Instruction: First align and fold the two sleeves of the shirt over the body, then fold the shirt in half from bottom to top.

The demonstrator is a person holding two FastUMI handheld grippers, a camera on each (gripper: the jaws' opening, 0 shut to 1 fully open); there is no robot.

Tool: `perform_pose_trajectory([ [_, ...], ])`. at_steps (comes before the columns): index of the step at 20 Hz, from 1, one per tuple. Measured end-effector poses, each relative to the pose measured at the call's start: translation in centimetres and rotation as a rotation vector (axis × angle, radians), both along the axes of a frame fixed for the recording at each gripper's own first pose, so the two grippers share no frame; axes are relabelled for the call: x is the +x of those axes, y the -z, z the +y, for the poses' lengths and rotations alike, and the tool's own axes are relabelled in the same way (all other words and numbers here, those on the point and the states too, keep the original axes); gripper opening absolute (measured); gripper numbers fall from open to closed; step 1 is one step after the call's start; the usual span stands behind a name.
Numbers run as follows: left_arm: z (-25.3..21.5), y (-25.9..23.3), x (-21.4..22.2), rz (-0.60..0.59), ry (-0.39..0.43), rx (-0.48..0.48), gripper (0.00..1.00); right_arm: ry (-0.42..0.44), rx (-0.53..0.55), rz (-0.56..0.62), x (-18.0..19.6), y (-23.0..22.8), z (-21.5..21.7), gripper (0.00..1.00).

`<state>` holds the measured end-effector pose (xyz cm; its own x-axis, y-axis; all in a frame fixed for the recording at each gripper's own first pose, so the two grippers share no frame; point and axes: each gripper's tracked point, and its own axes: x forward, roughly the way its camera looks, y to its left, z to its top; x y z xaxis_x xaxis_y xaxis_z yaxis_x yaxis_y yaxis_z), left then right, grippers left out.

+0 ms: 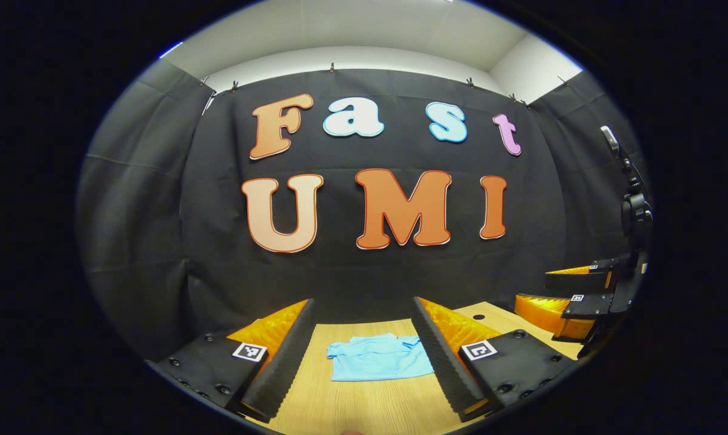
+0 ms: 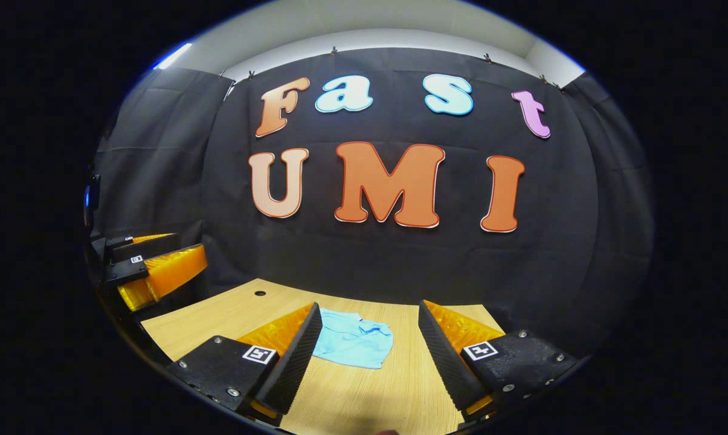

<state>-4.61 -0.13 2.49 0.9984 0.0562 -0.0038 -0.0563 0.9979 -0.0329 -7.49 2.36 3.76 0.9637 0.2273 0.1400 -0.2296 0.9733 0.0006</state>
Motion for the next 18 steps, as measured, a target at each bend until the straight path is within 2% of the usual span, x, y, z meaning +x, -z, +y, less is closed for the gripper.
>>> perform_pose_trajectory([
  [5, 0.2, -0.8, -0.8, -0.014, -0.019, 0.023, 1.00, -0.029, -0.006, 0.007, -0.3, 0.3, 1.1, 0.97],
  [14, 2.5, -1.7, 0.6, -0.057, -0.062, 0.023, 1.00, -0.002, -0.009, 0.010, 0.3, -0.3, 1.0, 0.98],
  [18, 2.5, -1.2, 0.5, -0.029, -0.055, 0.020, 1.00, 0.014, -0.002, 0.012, 0.4, -0.4, 1.0, 0.98],
])
